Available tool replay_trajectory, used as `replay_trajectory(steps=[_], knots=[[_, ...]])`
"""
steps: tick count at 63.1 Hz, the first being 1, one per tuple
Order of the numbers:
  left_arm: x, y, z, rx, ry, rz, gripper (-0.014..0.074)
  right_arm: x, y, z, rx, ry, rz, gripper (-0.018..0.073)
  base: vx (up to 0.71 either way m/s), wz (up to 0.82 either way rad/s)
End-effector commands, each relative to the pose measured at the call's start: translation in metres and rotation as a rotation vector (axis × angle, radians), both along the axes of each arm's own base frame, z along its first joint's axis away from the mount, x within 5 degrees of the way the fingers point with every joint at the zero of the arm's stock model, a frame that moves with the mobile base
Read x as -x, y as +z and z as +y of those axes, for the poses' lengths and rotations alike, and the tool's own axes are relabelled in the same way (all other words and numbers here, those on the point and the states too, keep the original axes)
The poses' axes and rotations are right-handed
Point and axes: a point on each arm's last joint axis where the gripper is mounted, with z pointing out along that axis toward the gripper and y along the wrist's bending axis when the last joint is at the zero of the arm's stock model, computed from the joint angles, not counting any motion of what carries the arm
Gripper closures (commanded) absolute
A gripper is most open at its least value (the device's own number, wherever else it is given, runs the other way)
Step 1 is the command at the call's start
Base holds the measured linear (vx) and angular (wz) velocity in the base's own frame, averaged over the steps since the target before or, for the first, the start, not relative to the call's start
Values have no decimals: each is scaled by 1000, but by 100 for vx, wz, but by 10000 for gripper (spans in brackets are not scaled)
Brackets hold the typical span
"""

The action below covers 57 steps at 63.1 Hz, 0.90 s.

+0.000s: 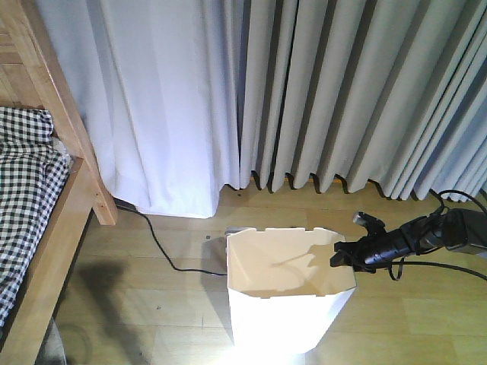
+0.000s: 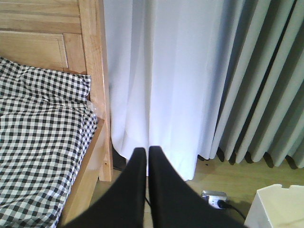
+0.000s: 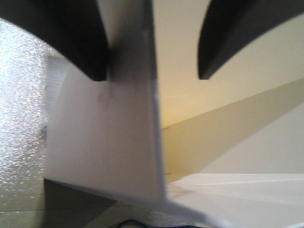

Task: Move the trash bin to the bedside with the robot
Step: 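Open the right gripper and withdraw it from the bin rim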

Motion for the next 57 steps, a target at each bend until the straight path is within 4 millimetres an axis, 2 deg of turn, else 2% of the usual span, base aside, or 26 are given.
replay_trajectory(steps=[1,8,29,39,46,52,57], knots=[[-1,5,0,-4,-4,-77,603,-9,12,0,-37,11,-18,45,0,0],[-1,5,0,-4,-4,-77,603,-9,11,-3,-1,41,-38,2,0,0],[-1,5,0,-4,-4,-77,603,-11,14,-1,-50,1,-34,10,0,0],[-1,5,0,-4,-4,-77,603,-21,31,-5,-25,22,-52,10,0,0],[-1,5,0,-4,-4,-77,603,-26,48,-13,66,4,-74,10,0,0],[-1,5,0,-4,-4,-77,603,-25,64,-20,173,-40,-110,10,0,-1],[-1,5,0,-4,-4,-77,603,-19,79,-20,233,-4,-145,10,0,0]])
